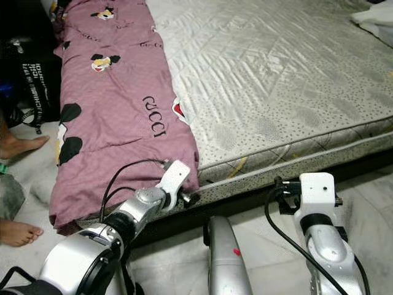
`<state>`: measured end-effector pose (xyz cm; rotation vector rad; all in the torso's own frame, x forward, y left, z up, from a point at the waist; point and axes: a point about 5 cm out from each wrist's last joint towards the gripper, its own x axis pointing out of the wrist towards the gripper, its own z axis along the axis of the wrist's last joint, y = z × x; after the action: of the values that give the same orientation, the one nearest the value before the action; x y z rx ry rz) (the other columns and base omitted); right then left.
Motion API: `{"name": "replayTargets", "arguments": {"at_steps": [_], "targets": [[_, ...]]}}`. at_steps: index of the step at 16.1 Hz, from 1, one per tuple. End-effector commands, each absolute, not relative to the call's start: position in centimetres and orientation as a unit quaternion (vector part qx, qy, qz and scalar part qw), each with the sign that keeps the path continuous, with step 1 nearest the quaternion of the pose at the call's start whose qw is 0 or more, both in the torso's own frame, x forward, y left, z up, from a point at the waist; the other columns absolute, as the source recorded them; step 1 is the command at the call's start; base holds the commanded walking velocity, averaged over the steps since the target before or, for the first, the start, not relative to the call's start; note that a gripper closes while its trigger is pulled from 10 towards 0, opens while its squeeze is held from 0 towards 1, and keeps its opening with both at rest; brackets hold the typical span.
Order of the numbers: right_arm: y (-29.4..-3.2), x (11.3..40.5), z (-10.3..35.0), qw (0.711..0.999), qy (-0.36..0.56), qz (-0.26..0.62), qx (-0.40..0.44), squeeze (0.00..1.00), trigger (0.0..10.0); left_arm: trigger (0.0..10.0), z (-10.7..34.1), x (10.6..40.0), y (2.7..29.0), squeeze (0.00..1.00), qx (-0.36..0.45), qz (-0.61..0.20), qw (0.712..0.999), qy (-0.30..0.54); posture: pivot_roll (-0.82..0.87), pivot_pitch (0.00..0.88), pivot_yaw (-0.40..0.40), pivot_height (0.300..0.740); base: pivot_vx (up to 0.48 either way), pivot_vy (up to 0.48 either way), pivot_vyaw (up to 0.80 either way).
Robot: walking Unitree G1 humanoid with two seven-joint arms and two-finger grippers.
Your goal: Clean up the room
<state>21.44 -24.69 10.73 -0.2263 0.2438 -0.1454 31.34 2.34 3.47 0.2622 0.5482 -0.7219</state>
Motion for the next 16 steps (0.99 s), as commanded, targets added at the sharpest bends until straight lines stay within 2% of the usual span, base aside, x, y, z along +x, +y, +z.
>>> {"name": "replayTargets", "arguments": {"at_steps": [1,5,6,7,9,10,13,14,15,16], "targets": [[-24.5,21.6,10.5,0.983,0.122,-0.074,-0.111,0.0,10.0,10.0,6.2,31.6,-1.7,0.0,0.128,-0.402,0.883,0.205,-0.21,0.012,0.027,0.544,0.0,0.0,0.0],[-23.8,22.6,10.4,0.986,0.111,-0.075,-0.103,0.0,10.0,10.0,9.4,31.8,-4.3,0.0,0.158,-0.474,0.857,0.124,-0.19,0.0,0.042,0.544,0.0,0.0,0.0],[-23.7,22.8,10.4,0.986,0.107,-0.077,-0.1,0.0,10.0,10.0,9.9,31.9,-4.5,0.0,0.157,-0.477,0.857,0.112,-0.18,0.0,0.045,0.544,0.0,0.0,0.0],[-23.5,23.1,10.6,0.988,0.094,-0.078,-0.094,0.0,10.0,10.0,11.3,32.4,-4.5,0.0,0.138,-0.452,0.878,0.071,-0.17,0.0,0.048,0.544,0.0,0.0,0.0],[-22.2,24.7,11.5,0.993,0.061,-0.066,-0.073,0.0,10.0,10.0,14.3,34.0,-1.9,0.0,0.082,-0.36,0.928,-0.043,-0.13,0.0,0.052,0.544,0.0,0.0,0.0],[-21.9,24.9,11.6,0.994,0.059,-0.064,-0.07,0.0,10.0,10.0,14.4,34.1,-1.4,0.0,0.078,-0.348,0.933,-0.051,-0.13,0.0,0.052,0.544,0.0,0.0,0.0],[-18.1,27.7,11.1,0.999,0.043,-0.012,-0.02,0.0,10.0,10.0,14.6,34.2,6.2,0.0,0.048,-0.189,0.975,-0.108,-0.03,0.0,0.053,0.544,0.0,0.0,0.0],[-17.3,28.4,10.9,0.999,0.04,-0.004,-0.011,0.0,10.0,10.0,14.1,33.5,8.3,0.0,0.038,-0.157,0.98,-0.115,-0.01,0.0,0.052,0.544,0.0,0.0,0.0],[-16.2,29.3,10.8,0.999,0.035,0.006,0.001,0.0,10.0,10.0,12.8,32.1,11.7,0.0,0.057,-0.091,0.987,-0.118,0.01,0.0,0.052,0.544,0.0,0.0,0.0],[-15.9,29.5,10.7,0.999,0.033,0.009,0.005,0.0,10.0,10.0,12.3,31.5,12.6,0.0,0.062,-0.072,0.989,-0.116,0.02,0.0,0.05,0.544,0.0,0.0,0.0]]}}
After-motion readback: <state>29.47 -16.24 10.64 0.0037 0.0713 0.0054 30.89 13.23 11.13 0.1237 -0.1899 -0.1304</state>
